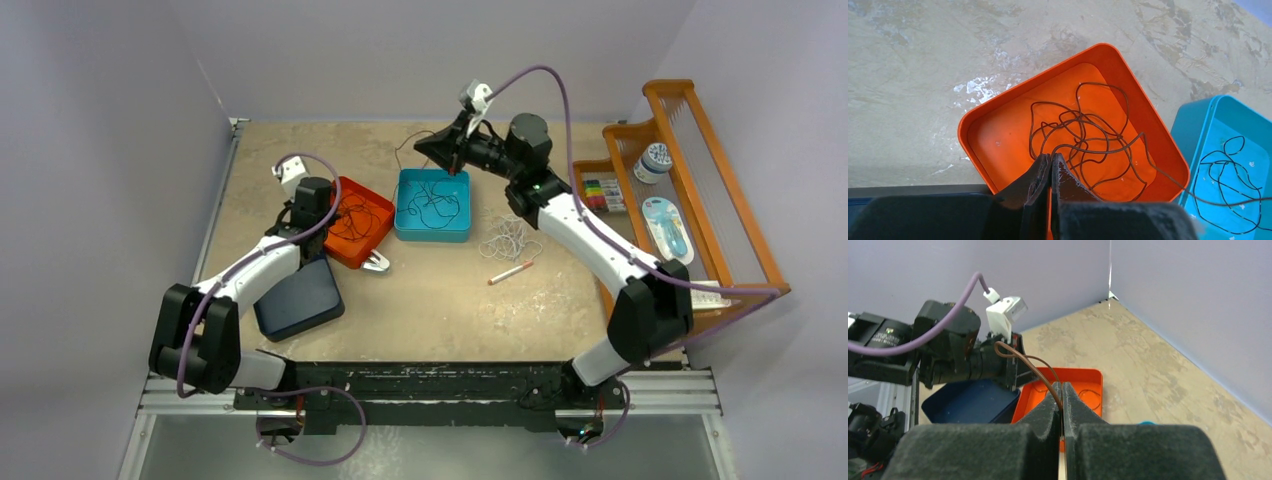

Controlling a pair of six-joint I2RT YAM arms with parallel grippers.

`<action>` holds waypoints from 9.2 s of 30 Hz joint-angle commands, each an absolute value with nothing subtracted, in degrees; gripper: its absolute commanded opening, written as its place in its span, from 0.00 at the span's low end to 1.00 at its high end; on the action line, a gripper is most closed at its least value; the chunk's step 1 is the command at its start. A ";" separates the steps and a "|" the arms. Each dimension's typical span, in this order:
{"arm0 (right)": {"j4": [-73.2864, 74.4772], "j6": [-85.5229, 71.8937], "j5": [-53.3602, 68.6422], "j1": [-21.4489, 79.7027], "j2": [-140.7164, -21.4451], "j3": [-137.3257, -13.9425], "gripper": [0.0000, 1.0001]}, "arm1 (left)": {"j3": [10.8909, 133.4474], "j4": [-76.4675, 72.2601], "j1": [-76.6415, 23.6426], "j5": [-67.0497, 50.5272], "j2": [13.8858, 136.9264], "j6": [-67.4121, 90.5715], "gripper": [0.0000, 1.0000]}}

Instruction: Untangle the cables

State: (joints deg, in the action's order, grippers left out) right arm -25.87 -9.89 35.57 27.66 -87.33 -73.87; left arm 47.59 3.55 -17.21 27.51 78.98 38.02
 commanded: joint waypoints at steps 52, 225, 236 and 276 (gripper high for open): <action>-11.05 -7.39 29.74 42.53 -141.42 -128.24 0.00 | 52.02 14.56 -16.52 46.36 42.05 27.16 0.46; -14.49 -6.56 0.37 32.72 -102.17 -77.86 0.54 | 43.92 21.16 -9.84 19.09 53.32 43.24 0.57; -16.61 -6.91 -1.13 32.74 -96.39 -71.90 0.55 | 33.67 12.12 -10.41 11.03 58.81 46.78 0.58; -4.49 -23.09 -23.48 26.57 -77.38 -51.92 0.60 | 50.84 -0.50 -21.54 12.92 78.46 41.43 0.55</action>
